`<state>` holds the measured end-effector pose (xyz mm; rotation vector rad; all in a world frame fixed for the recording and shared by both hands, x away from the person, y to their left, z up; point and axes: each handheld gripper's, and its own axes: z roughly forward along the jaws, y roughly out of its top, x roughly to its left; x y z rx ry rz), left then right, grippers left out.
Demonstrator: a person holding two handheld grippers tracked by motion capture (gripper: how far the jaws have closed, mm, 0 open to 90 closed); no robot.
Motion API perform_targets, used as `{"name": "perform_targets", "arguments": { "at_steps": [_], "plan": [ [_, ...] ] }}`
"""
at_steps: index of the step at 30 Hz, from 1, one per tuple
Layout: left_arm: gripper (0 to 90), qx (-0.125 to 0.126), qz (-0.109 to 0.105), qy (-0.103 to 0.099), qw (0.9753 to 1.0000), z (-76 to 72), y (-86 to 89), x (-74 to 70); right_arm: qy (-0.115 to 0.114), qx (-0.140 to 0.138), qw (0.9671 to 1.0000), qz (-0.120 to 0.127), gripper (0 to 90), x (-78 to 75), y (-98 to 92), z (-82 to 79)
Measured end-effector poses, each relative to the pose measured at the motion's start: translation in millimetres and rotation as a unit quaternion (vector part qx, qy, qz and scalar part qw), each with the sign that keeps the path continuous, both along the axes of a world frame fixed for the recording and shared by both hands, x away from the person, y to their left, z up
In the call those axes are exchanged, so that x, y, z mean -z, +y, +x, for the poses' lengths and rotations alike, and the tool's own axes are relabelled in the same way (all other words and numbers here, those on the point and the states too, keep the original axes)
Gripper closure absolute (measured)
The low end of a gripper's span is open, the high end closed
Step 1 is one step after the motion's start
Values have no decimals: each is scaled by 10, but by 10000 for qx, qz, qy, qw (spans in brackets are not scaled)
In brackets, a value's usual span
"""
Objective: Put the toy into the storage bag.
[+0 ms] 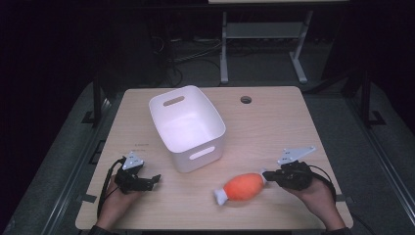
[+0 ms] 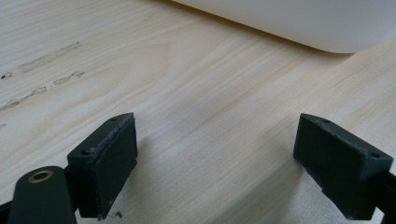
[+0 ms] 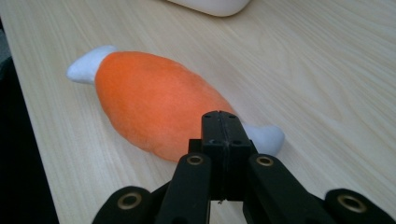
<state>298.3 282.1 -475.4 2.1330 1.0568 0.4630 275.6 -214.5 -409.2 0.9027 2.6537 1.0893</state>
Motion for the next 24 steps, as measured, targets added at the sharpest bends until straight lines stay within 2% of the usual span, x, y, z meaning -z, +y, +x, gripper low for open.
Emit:
{"name": "perform_targets", "arguments": {
  "at_steps": [14, 24],
  "plan": [
    [129, -1, 3, 2, 10000, 0, 0, -1, 52, -439, 9990, -21, 898, -51, 227, 37],
    [129, -2, -4, -2, 10000, 0, -1, 0, 111, -783, 9969, -26, 898, -56, 409, 54]
  ]
}}
